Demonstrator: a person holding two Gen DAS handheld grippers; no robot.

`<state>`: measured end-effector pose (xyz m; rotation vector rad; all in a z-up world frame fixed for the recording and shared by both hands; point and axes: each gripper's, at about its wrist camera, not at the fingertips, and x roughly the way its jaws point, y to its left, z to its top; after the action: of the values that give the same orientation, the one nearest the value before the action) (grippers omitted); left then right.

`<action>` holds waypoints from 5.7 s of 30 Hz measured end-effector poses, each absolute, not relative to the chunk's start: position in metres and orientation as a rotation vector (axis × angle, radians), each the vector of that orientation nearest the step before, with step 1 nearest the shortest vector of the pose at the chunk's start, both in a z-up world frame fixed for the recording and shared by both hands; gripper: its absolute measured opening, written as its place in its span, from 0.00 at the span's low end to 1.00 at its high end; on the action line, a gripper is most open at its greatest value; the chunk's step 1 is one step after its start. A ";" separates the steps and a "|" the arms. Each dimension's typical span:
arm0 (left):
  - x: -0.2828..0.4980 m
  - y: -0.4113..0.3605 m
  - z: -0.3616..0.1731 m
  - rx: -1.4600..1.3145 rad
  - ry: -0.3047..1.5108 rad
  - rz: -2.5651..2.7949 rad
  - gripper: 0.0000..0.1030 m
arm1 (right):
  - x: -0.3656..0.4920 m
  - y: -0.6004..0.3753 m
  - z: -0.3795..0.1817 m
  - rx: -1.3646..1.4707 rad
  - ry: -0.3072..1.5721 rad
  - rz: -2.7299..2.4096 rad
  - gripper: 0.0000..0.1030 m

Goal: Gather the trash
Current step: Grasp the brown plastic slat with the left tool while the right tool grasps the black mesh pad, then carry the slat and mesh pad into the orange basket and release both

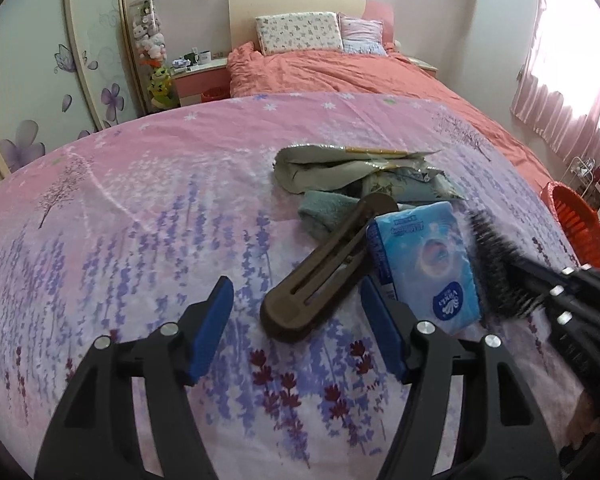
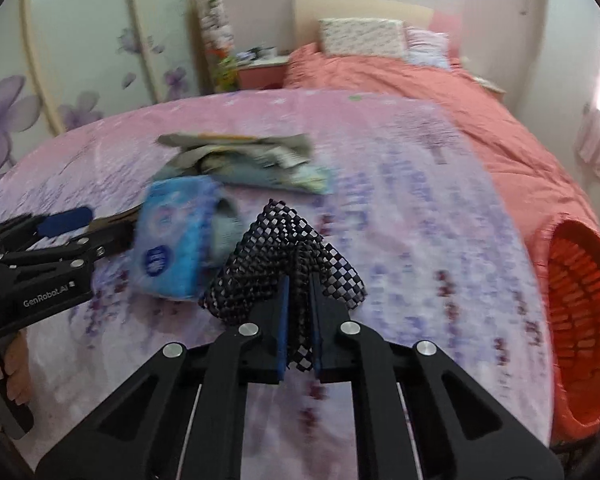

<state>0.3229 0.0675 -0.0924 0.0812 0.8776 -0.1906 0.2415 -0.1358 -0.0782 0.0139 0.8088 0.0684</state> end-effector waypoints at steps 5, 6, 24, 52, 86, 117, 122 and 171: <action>0.331 0.059 -0.102 0.108 0.903 -0.206 0.49 | 0.243 -0.164 -0.082 0.084 0.834 0.005 0.09; 0.331 0.058 -0.102 0.109 0.899 -0.207 0.45 | 0.244 -0.167 -0.083 0.102 0.837 0.007 0.09; 0.278 0.108 -0.085 0.044 0.886 -0.096 0.56 | 0.222 -0.162 -0.076 0.154 0.814 0.092 0.52; 0.295 0.099 -0.108 0.035 0.908 -0.054 0.49 | 0.236 -0.140 -0.092 0.085 0.875 0.060 0.73; 0.295 0.104 -0.101 0.049 0.915 -0.047 0.55 | 0.234 -0.141 -0.090 0.088 0.873 0.061 0.74; 0.286 0.089 -0.101 0.112 0.897 -0.073 0.32 | 0.238 -0.110 -0.090 0.045 0.867 0.060 0.55; 0.283 0.090 -0.099 0.108 0.891 -0.087 0.32 | 0.230 -0.118 -0.089 0.083 0.861 0.098 0.13; 0.254 -0.290 -0.033 0.154 0.752 -0.692 0.43 | 0.159 -0.425 -0.048 0.486 0.529 -0.227 0.27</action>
<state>0.2544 -0.2899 -0.0333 0.1539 0.7521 -0.6922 0.1586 -0.4251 -0.0477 0.4857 0.5292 -0.2272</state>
